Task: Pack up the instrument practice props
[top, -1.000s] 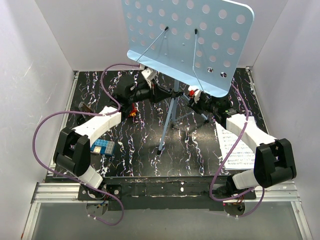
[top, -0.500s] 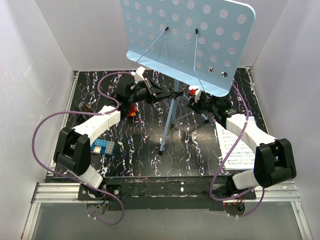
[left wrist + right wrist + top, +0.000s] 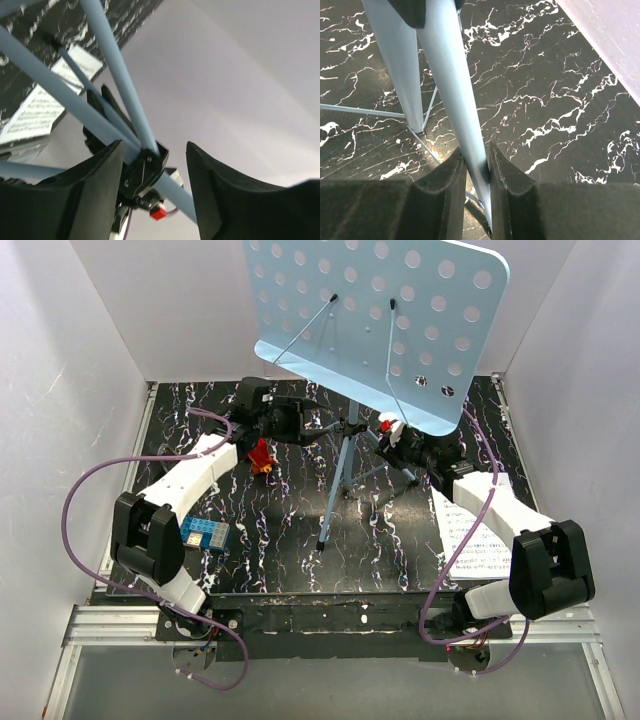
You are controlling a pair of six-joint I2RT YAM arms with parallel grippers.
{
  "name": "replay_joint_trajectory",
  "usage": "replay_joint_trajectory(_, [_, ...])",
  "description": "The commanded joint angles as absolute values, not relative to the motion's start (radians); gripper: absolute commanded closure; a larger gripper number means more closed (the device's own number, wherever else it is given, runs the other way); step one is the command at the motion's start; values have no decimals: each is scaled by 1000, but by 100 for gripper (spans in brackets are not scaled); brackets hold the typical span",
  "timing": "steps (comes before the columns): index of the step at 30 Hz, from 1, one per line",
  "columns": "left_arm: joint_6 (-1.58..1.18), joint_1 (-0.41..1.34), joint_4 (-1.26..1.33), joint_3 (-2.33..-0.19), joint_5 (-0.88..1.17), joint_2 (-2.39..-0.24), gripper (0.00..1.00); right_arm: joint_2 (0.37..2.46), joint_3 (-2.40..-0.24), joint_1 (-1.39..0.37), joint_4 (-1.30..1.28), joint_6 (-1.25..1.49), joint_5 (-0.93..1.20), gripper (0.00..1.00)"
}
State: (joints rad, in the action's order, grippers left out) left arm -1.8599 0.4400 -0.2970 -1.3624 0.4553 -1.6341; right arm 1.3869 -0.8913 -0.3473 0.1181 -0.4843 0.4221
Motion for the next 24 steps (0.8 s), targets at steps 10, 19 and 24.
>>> replay_joint_trajectory(10, [-1046, 281, -290, -1244, 167, -1543, 15, 1408, -890, -331, -71, -351, 471, 99])
replay_joint_trajectory(19, [-292, 291, -181, -1160, 203, -1433, 11, 1394, -871, -322, -55, -350, 480, 99])
replay_joint_trajectory(24, [-46, 293, -135, -1051, 212, -1327, 2, 1382, -854, -319, -63, -351, 495, 99])
